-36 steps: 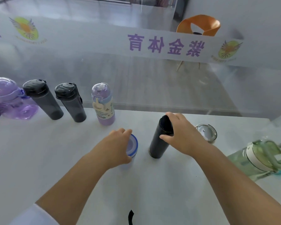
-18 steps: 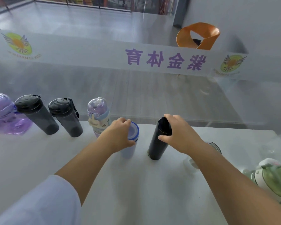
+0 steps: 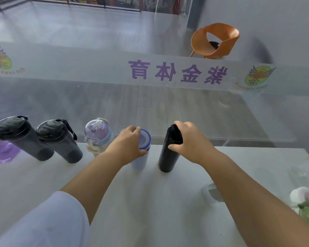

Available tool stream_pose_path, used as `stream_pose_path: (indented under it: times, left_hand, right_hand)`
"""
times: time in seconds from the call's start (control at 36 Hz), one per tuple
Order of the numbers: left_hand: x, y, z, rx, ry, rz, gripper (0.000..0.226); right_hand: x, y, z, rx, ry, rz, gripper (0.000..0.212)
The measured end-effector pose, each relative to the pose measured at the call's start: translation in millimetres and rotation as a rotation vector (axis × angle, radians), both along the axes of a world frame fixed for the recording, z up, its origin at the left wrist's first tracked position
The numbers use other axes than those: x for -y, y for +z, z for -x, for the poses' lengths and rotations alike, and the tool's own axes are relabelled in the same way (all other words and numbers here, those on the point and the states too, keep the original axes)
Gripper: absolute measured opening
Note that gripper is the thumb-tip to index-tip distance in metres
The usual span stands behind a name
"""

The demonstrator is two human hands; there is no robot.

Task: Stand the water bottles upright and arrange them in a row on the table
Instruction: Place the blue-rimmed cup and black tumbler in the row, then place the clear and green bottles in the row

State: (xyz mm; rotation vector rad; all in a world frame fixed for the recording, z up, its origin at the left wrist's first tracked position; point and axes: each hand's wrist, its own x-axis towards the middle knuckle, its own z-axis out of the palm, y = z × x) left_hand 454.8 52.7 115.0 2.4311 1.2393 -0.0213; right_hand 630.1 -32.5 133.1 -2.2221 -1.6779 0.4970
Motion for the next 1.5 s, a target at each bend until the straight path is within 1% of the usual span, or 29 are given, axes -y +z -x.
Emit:
stream_pose_path:
  times: [0.22, 0.31, 0.44, 0.58, 0.64, 0.72, 0.81, 0.86, 0.94, 1.11, 1.19, 1.36, 1.5]
  left_hand:
    - [-4.4, -3.8, -0.6, 0.035, 0.004, -0.015, 0.077]
    - [-4.7, -4.2, -0.7, 0.051, 0.005, -0.018, 0.076]
    - [-3.2, -5.0, 0.7, 0.058, -0.011, -0.019, 0.077]
    - [-0.5, -1.1, 3.5, 0.02, -0.017, -0.005, 0.083]
    - [1.3, 2.3, 4.8, 0.02, -0.019, -0.012, 0.082]
    - [6.4, 8.7, 9.0, 0.067, -0.008, -0.068, 0.071]
    - [15.2, 17.7, 14.4, 0.104, -0.007, -0.155, 0.055]
    - [22.7, 22.6, 17.7, 0.094, -0.019, -0.186, 0.046]
    - [34.1, 29.0, 21.0, 0.073, -0.053, -0.245, 0.036]
    - [56.4, 39.1, 19.4, -0.002, -0.193, -0.296, 0.033]
    - [68.4, 41.2, 15.6, -0.004, -0.274, -0.271, 0.036]
    - [95.0, 42.5, 2.5, -0.013, -0.463, -0.235, 0.033]
    - [118.1, 35.6, -15.8, -0.013, -0.552, -0.217, 0.036]
  right_hand:
    - [-5.6, 1.7, -3.0, 0.012, 0.01, -0.01, 0.049]
    - [-5.6, 2.2, -3.4, 0.013, 0.015, -0.008, 0.05]
    - [-4.6, 3.9, -2.4, -0.006, 0.026, 0.015, 0.064]
    - [-3.0, 13.5, -3.2, -0.008, 0.036, 0.103, 0.085]
    - [-0.6, 20.3, -4.2, -0.008, 0.041, 0.112, 0.087]
    - [7.2, 31.7, -7.7, 0.038, 0.037, 0.07, 0.081]
    - [21.6, 43.4, -13.3, 0.11, 0.025, 0.017, 0.067]
    - [34.2, 50.7, -16.1, 0.113, 0.008, 0.016, 0.06]
    - [55.9, 61.0, -17.6, 0.097, -0.042, 0.046, 0.061]
    - [105.6, 75.1, -13.6, 0.126, -0.15, 0.084, 0.057]
    - [132.8, 78.8, -9.9, 0.154, -0.206, 0.109, 0.057]
    - [192.1, 79.4, -6.4, 0.206, -0.349, 0.11, 0.054]
    - [235.1, 73.2, -8.4, 0.251, -0.505, 0.102, 0.054]
